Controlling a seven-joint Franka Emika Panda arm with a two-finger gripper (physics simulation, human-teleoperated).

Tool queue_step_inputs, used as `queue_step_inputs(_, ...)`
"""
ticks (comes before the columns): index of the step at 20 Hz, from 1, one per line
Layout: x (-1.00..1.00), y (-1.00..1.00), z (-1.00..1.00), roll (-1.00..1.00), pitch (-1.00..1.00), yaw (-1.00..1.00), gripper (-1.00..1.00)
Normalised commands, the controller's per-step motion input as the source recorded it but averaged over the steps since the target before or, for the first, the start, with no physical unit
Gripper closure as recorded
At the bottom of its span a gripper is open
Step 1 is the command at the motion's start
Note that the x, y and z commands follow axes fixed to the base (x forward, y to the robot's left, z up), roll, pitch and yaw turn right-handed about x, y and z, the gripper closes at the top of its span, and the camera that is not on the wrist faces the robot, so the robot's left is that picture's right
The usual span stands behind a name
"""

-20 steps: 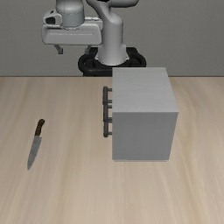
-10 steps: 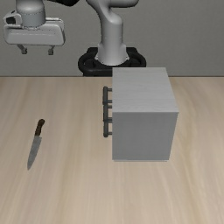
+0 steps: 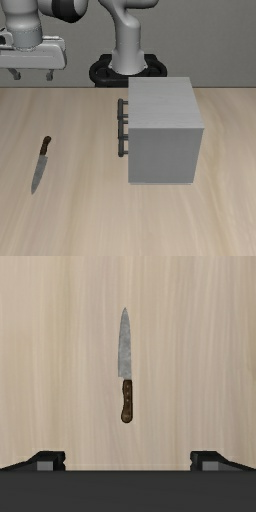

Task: Pick up the knife and place it on the top of the cabinet

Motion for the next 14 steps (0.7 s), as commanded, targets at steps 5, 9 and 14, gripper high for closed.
queue_step_inputs(5, 0.0, 0.0, -1.0, 0.0, 0.0, 0.0, -1.0)
queue_step_inputs(9, 0.0, 0.0, -1.0, 0.0, 0.0, 0.0, -1.0)
queue_step_inputs(14, 0.0, 0.0, -1.0, 0.0, 0.0, 0.0, -1.0)
